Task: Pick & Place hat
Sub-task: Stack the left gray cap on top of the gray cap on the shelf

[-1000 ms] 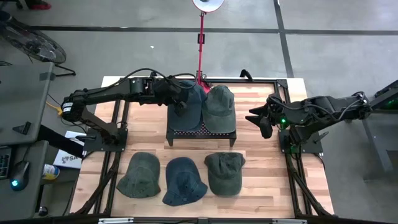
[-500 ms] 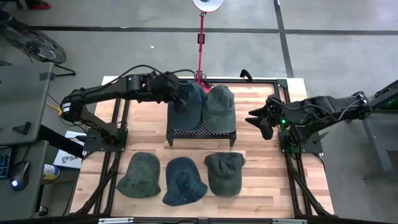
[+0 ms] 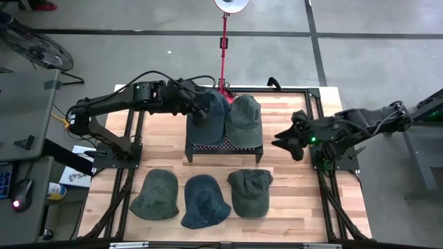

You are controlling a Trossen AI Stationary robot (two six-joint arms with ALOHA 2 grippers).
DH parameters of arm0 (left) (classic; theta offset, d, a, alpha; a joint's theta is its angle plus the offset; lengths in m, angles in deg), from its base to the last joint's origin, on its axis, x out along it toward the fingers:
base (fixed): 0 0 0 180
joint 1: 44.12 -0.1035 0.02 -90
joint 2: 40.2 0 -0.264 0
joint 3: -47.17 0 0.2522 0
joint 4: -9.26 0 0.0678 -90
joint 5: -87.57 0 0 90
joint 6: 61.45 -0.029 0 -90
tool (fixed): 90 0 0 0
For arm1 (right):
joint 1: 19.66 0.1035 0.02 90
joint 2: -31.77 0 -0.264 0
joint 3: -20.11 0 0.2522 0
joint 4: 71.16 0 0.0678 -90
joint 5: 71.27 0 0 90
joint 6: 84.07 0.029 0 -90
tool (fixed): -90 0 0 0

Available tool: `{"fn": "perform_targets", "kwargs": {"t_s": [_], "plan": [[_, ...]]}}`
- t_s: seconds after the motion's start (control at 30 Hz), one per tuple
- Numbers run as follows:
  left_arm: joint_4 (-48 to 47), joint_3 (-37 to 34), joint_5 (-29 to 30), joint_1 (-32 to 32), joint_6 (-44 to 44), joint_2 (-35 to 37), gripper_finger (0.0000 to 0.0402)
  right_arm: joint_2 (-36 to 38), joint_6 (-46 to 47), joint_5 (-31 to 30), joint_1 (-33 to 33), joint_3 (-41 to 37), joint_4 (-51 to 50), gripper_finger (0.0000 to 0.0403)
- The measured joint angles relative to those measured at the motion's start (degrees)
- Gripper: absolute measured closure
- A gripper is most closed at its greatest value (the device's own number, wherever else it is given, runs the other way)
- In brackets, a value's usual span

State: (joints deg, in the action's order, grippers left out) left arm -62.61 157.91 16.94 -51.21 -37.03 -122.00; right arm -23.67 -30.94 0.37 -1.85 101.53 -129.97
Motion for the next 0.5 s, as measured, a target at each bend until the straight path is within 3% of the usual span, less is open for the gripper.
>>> {"fn": "perform_targets", "kwargs": {"t_s": [0.5], "plan": [[-2.29,0.15,2.15,6.80,-3.76,1.52,0.0112,-21.03,35.64,-1.16,13.64,0.00,-1.01,0.0203]]}}
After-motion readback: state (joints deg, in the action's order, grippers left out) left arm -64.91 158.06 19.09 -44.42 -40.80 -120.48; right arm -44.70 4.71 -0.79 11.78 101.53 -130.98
